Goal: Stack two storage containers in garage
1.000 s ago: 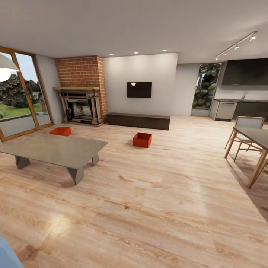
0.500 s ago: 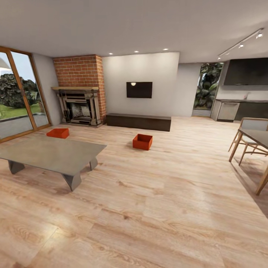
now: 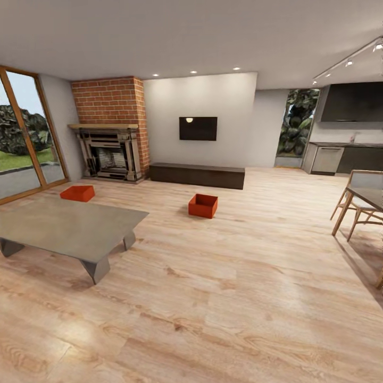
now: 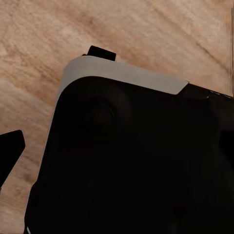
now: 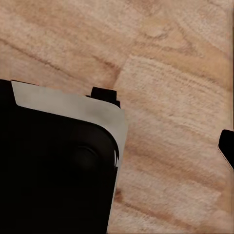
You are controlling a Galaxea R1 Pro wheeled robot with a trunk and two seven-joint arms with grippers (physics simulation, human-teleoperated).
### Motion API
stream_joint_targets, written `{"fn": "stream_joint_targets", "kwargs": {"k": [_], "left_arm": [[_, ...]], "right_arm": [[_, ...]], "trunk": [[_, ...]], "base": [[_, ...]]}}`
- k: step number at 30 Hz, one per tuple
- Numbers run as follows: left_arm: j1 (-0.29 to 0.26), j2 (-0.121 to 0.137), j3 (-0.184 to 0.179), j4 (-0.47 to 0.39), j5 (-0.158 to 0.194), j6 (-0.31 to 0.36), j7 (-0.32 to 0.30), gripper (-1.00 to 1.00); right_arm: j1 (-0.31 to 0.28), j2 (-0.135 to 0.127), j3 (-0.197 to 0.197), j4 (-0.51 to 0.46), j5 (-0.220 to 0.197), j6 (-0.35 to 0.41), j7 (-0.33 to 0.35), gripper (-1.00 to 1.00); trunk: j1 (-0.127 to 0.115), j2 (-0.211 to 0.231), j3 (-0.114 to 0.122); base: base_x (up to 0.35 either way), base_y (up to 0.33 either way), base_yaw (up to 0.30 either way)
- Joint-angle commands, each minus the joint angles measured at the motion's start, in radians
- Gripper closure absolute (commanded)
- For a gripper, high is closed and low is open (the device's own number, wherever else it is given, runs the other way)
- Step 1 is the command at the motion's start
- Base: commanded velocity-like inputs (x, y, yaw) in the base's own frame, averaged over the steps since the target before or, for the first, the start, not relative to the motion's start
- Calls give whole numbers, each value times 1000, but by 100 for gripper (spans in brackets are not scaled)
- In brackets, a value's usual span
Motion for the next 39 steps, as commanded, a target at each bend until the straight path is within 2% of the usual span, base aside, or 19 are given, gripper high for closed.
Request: {"fn": "stream_joint_targets", "kwargs": {"k": [1, 9, 15, 24, 39], "left_arm": [[0, 0, 0, -2, 6, 6, 0, -100], [0, 0, 0, -2, 6, 6, 0, -100], [0, 0, 0, -2, 6, 6, 0, -100], [0, 0, 0, -2, 6, 5, 0, -100], [0, 0, 0, -2, 6, 4, 0, -100]], "right_arm": [[-1, 0, 8, 3, -10, -6, 3, -100], [-1, 1, 8, 3, -10, -6, 3, -100], [-1, 0, 8, 3, -9, -4, 4, -100], [-1, 1, 5, 3, 59, -7, 3, -100], [-1, 1, 4, 3, 66, -7, 3, -100]], "trunk": [[1, 0, -1], [1, 0, -5], [1, 0, -6], [1, 0, -6], [1, 0, -6]], "base": [[322, 0, -138], [322, 0, -215], [322, 0, -49], [322, 0, -2], [322, 0, 0]]}}
